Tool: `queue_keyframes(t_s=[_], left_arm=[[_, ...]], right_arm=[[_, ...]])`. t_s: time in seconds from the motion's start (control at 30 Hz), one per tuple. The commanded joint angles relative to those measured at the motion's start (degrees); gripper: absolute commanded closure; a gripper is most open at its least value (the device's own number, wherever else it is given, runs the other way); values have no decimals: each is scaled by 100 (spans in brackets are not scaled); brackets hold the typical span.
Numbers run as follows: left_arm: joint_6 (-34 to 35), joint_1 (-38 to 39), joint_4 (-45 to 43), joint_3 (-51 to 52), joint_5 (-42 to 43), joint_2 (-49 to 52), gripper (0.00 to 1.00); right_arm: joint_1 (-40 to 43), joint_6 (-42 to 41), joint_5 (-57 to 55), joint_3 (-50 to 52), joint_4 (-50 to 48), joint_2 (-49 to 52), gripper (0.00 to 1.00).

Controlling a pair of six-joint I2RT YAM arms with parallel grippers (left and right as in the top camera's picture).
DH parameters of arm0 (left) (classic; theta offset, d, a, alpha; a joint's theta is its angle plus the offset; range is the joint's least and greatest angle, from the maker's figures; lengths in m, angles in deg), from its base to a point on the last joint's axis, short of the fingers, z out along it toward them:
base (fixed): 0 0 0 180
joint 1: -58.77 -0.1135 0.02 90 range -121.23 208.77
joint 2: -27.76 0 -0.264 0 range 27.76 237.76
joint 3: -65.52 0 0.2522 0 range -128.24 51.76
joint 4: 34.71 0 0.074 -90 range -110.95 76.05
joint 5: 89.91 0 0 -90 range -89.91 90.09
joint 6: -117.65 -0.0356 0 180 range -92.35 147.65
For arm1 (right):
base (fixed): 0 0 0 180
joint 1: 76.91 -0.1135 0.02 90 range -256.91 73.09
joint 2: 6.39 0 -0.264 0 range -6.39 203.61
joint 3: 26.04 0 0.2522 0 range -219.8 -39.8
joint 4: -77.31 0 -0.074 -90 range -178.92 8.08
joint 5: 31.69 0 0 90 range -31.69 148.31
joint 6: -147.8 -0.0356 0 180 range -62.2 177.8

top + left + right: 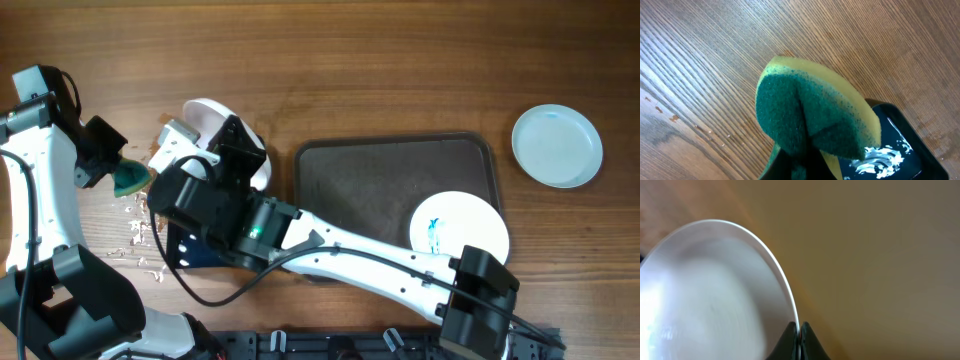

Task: Clean dirty plates on tray and stack at the side
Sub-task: 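Tilt the plate over the black tray with the right gripper to rinse, then swing the plate right and stack it on the cleaned plate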

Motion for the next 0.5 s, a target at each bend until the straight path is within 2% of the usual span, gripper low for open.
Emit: queue_keyframes(t_s=[0.0, 0.07, 0.2, 0.33, 0.47], left_arm=[[-90, -11, 9, -125, 72, -90, 96], [-90, -11, 9, -125, 74, -90, 96], [-90, 4, 2, -125, 120, -90, 96], [-87, 85, 24, -122, 138, -90, 96], [-70, 337, 50, -122, 179, -87, 96]], right_arm=[[409, -1685, 1255, -111, 903, 70, 96], [776, -2796, 2173, -111, 1598, 70, 96], [1641, -3969, 4225, -184, 2253, 68, 96], [2535, -4323, 5718, -544, 2660, 31, 96], [3423, -5025, 6037, -809, 2997, -160, 96]])
